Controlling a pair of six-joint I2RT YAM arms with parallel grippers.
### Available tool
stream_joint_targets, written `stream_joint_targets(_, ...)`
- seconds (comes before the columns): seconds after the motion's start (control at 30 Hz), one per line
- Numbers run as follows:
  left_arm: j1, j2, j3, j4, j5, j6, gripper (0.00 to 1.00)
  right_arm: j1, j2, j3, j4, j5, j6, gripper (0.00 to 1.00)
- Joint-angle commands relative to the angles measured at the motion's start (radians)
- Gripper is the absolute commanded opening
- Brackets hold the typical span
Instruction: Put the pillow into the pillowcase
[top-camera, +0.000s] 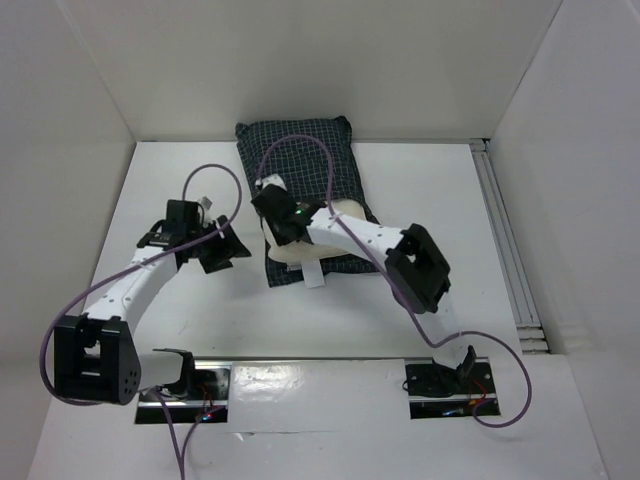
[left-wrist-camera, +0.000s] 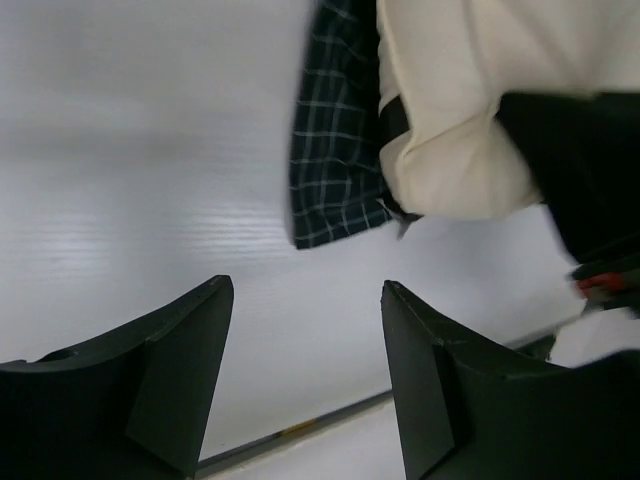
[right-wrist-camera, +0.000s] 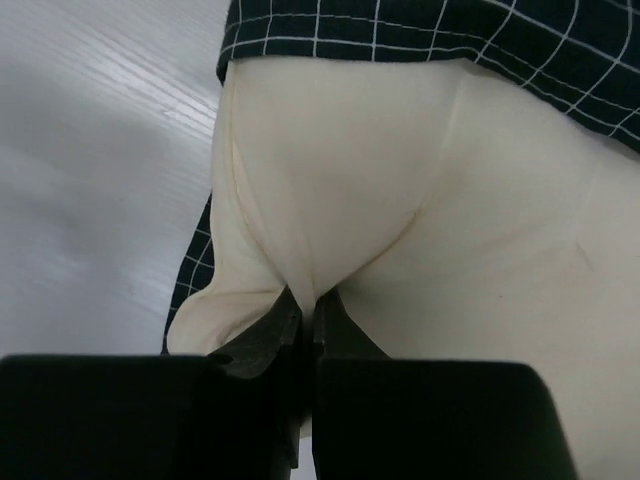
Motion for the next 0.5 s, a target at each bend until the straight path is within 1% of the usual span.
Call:
stream_joint_targets(0.0, -0.059, 0.014, -0.07, 0.148, 0.141, 0.048, 0.74, -0.088, -0.196, -0.096, 0.134, -0.202, 0.032, 0.0)
stream_joint_targets(0.03, -0.072, 0.014, -0.086, 0.179, 0.157, 0.048, 0.77, -0.105, -0.258, -0.114, 0.16, -0.237, 0.032, 0.0)
stream_joint_targets(0.07, -0.073, 0.014, -0.103, 0.216, 0.178, 0.033, 0.79, -0.122, -0.28, -0.128, 0.16, -0.261, 0.032, 0.0)
stream_joint_targets(0.1, -0.083, 0.014, -0.132, 0.3, 0.214, 0.033, 0.81, -0.133, -0.294, -0.128, 0.16, -0.284, 0.032, 0.0)
stream_joint_targets(0.2, -0.112, 0.066, -0.153, 0.395, 0.214, 0.018, 0.85, -0.161, -0.317, -0.128, 0.134, -0.343, 0.032, 0.0)
stream_joint_targets(0.23, -0.122, 0.091, -0.143, 0.408, 0.182, 0.034, 0.86, -0.161, -0.331, -0.137, 0.134, -0.366, 0.032, 0.0)
stream_joint_targets(0.3, -0.141, 0.179, -0.117, 0.399, 0.143, 0.044, 0.86, -0.173, -0.342, -0.147, 0.134, -0.387, 0.032, 0.0)
stream_joint_targets(0.33, -0.142, 0.201, -0.106, 0.426, 0.171, 0.044, 0.86, -0.173, -0.342, -0.147, 0.134, -0.387, 0.032, 0.0)
stream_joint_targets(0.43, -0.166, 0.212, -0.127, 0.521, 0.185, 0.019, 0.86, -0.185, -0.351, -0.147, 0.134, -0.413, 0.032, 0.0)
stream_joint_targets(0.47, -0.178, 0.221, -0.127, 0.55, 0.168, 0.019, 0.86, -0.185, -0.351, -0.147, 0.134, -0.427, 0.032, 0.0)
